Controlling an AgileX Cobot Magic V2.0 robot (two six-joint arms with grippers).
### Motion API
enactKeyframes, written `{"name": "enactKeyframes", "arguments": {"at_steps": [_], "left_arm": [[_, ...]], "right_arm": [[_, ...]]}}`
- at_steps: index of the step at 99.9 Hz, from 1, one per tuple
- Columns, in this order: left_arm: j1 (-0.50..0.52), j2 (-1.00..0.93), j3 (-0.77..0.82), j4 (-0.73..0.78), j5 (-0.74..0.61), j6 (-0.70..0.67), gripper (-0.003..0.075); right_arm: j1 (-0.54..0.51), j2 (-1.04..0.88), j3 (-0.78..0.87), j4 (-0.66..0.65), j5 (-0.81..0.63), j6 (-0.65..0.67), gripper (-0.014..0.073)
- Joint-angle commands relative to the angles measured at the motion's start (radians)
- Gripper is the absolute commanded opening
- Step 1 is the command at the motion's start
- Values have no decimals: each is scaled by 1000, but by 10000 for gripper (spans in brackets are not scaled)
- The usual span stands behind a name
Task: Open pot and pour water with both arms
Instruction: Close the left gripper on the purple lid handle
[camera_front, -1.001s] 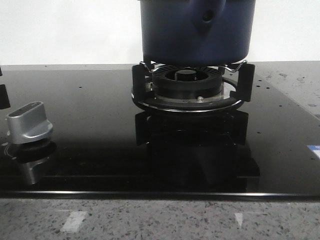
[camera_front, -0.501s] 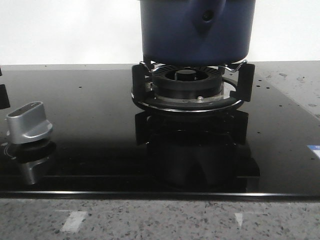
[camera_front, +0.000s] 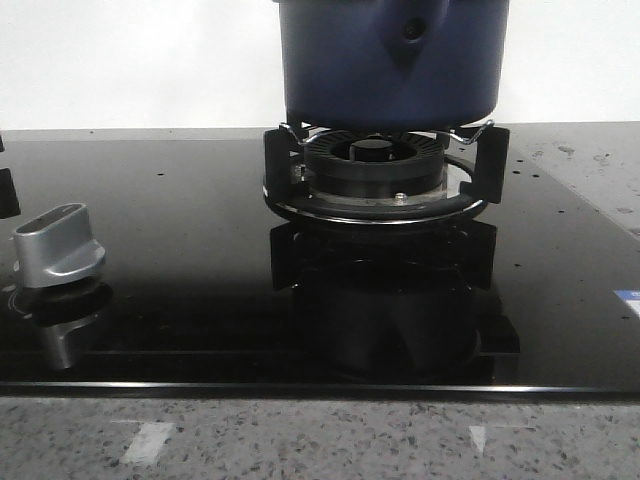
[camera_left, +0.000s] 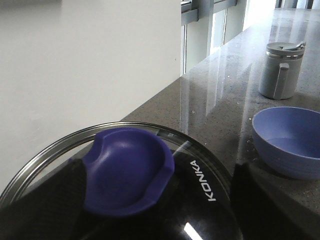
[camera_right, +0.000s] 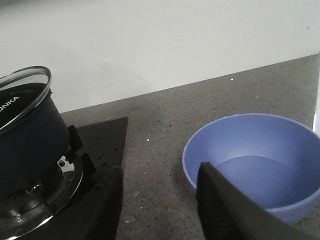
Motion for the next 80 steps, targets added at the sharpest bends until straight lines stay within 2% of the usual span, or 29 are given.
{"name": "enactKeyframes", "arguments": {"at_steps": [1, 64, 80], "left_arm": [[-6, -22, -30, -73, -12, -11, 526], [-6, -22, -61, -73, 0, -11, 526], [-6, -15, -63, -73, 42, -11, 526]], "right_arm": [[-4, 23, -34, -11, -74, -11, 311], [-4, 23, -34, -10, -71, -11, 311], [-4, 23, -34, -10, -71, -11, 311]]}}
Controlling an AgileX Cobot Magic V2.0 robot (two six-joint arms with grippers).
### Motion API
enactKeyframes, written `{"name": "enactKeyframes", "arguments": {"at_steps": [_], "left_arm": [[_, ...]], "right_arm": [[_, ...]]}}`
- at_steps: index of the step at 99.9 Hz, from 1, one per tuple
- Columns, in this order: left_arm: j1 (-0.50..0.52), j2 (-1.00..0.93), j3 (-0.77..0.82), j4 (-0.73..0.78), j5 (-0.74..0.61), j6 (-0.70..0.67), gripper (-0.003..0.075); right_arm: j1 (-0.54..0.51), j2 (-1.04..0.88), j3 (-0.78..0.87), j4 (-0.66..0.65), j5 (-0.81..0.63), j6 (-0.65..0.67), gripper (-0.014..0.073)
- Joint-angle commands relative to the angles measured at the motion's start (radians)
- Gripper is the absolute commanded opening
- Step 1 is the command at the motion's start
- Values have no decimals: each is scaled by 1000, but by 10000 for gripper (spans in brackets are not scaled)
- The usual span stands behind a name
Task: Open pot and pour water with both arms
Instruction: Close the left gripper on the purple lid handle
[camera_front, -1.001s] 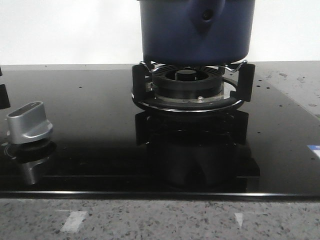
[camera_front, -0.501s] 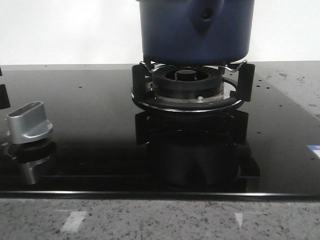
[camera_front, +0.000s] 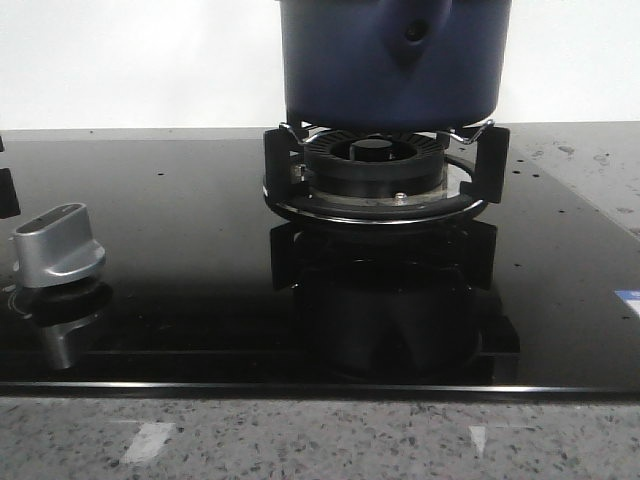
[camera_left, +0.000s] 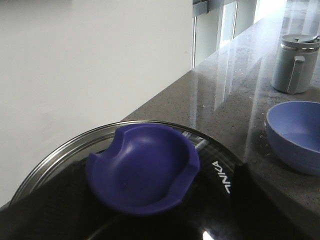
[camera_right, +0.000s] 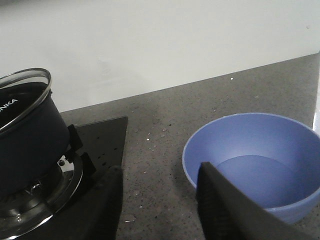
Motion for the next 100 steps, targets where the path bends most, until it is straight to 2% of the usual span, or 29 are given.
{"name": "enactKeyframes", "arguments": {"at_steps": [1, 53, 76, 100], "left_arm": [[-6, -38, -36, -82, 65, -11, 526], [-6, -3, -52, -82, 75, -11, 530], [-6, -3, -52, -82, 92, -11, 601], [-8, -3, -56, -82, 120, -11, 586]], "right_arm": [[-4, 23, -34, -7, -73, -11, 311], [-4, 23, -34, 37, -52, -11, 311], [-4, 23, -34, 37, -50, -11, 311], [-4, 23, -34, 37, -50, -11, 311]]}}
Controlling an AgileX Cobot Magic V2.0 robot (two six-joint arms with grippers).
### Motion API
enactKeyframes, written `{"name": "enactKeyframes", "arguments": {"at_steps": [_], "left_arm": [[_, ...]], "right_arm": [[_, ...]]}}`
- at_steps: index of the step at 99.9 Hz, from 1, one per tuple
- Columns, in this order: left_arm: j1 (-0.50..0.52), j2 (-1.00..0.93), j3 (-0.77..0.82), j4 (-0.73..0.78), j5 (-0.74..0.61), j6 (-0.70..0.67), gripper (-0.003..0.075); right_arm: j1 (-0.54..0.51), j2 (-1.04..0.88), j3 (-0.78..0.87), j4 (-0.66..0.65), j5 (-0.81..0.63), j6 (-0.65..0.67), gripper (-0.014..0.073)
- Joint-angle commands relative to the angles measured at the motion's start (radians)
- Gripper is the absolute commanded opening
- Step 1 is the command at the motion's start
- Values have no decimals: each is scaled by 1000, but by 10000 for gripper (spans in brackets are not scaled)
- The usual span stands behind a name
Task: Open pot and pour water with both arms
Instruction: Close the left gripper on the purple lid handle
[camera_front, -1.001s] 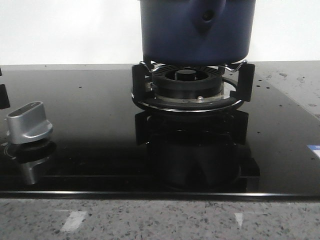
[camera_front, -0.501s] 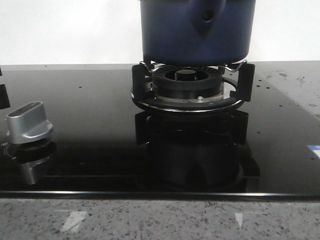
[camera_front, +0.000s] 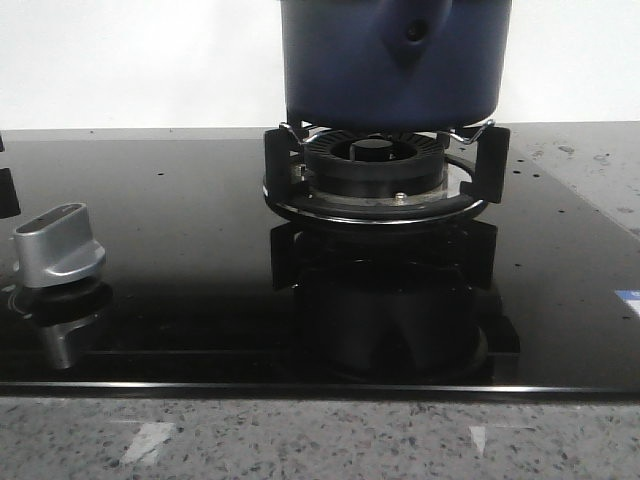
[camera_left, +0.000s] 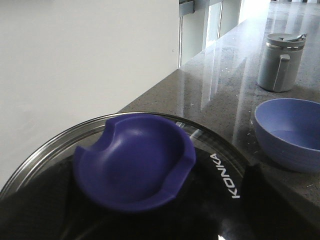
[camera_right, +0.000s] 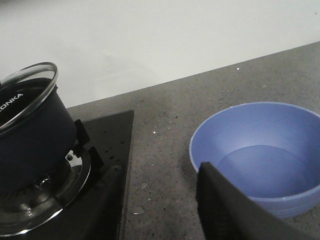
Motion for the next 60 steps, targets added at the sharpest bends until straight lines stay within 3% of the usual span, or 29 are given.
{"name": "enactKeyframes", "arguments": {"at_steps": [1, 33, 60], "left_arm": [[-8, -45, -39, -82, 61, -9, 584], [-12, -4, -119, -82, 63, -9, 387], [-12, -2, -119, -82, 79, -9, 380]], "right_arm": [[-4, 23, -34, 0, -70, -11, 311], [-4, 23, -34, 0, -70, -11, 311], [-4, 23, -34, 0, -70, -11, 311]]}}
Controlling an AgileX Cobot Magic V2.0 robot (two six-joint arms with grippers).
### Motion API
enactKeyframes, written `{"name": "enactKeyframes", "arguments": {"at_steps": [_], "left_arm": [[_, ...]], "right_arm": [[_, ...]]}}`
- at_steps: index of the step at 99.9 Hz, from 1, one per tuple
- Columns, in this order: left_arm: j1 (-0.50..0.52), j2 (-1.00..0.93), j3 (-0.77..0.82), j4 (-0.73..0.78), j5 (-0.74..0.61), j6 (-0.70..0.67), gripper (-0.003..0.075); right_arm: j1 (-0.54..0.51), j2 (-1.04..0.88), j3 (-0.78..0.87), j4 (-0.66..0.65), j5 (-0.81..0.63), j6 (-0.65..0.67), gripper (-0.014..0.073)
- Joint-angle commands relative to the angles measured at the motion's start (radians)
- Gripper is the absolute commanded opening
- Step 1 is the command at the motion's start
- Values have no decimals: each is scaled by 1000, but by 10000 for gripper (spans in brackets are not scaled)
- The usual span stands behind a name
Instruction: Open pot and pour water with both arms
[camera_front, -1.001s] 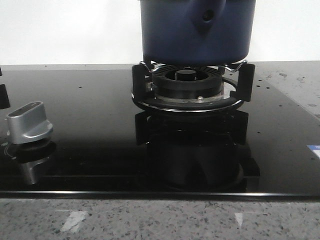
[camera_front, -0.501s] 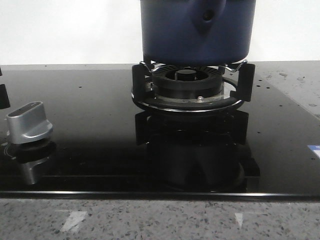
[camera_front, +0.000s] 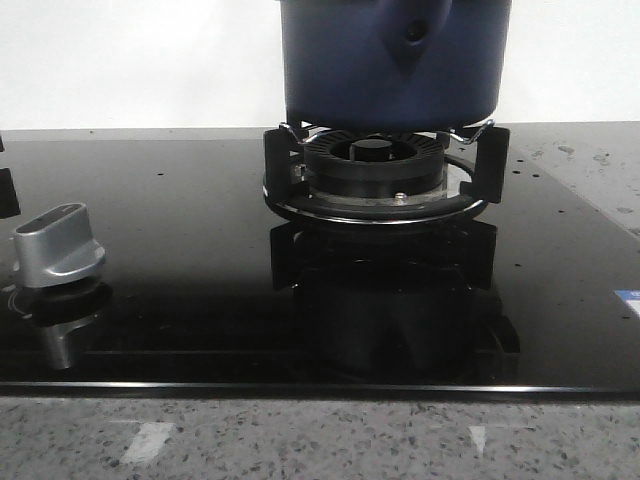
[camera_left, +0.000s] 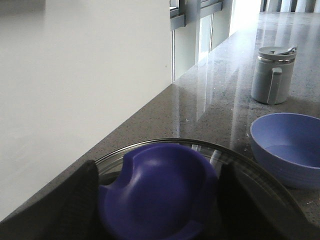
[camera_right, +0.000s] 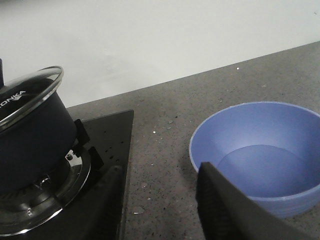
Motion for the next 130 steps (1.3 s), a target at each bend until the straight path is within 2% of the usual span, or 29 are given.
{"name": "enactKeyframes", "arguments": {"at_steps": [1, 5, 17, 24, 74, 89, 114, 130], "left_arm": [[-7, -42, -37, -86, 58, -9, 387], [-7, -42, -37, -86, 66, -9, 417], [-7, -42, -38, -86, 69, -9, 571], [-4, -44, -38, -86, 67, -9, 611], [13, -73, -42, -86, 61, -9, 610], [13, -80, -42, -86, 12, -9, 610], [13, -78, -42, -86, -50, -86, 610], [13, -52, -42, -86, -44, -155, 610]], "right_arm": [[-4, 23, -34, 0, -71, -11, 311], [-4, 23, -34, 0, -71, -11, 311], [-4, 23, -34, 0, -71, -11, 311], [-4, 23, -34, 0, -71, -11, 311], [-4, 23, -34, 0, -68, -11, 311], [-4, 23, -34, 0, -61, -11, 311], [-4, 23, -34, 0, -47, -11, 311], [-4, 23, -34, 0, -47, -11, 311]]}}
